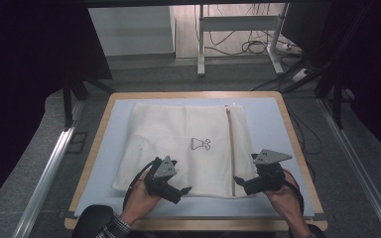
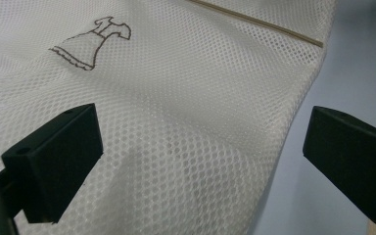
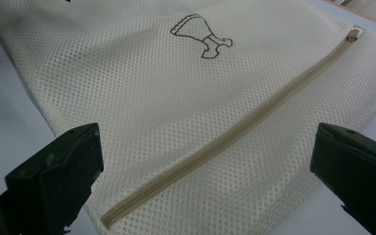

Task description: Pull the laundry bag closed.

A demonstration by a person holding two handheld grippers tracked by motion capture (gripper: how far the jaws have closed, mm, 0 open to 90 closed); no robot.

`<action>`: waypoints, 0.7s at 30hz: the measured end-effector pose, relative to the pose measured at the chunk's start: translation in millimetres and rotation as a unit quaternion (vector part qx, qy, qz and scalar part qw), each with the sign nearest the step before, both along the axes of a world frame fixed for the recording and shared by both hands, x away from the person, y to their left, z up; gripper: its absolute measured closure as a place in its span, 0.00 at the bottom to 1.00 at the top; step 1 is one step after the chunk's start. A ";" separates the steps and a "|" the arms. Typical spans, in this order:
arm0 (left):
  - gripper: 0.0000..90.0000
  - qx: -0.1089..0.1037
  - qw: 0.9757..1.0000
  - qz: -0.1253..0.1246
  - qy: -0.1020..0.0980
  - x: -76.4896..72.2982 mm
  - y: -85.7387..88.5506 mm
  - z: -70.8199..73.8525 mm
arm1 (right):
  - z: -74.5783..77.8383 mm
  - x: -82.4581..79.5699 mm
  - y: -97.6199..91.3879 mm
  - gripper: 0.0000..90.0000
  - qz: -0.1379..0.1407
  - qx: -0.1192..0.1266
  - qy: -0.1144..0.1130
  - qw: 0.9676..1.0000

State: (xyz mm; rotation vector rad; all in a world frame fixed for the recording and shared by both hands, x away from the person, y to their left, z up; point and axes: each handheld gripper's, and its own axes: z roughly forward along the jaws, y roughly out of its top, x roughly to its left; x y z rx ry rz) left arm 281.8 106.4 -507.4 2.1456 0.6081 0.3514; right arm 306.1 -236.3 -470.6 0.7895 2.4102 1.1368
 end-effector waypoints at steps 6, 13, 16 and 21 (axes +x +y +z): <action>0.01 0.000 1.000 0.008 0.000 -1.5 6.4 0.4 | -1.6 -5.9 -7.6 0.00 -0.007 -0.003 0.002 1.000; 0.01 0.008 1.000 0.013 -0.005 -4.4 10.6 0.6 | -3.9 -9.7 -21.0 0.00 -0.019 -0.007 0.005 1.000; 0.01 0.012 1.000 0.015 -0.006 -5.8 12.3 0.4 | -4.9 -12.1 -26.8 0.00 -0.025 -0.008 0.006 1.000; 0.01 0.016 1.000 0.018 -0.009 -7.8 15.0 0.7 | -6.1 -16.3 -33.6 0.00 -0.031 -0.009 0.007 0.999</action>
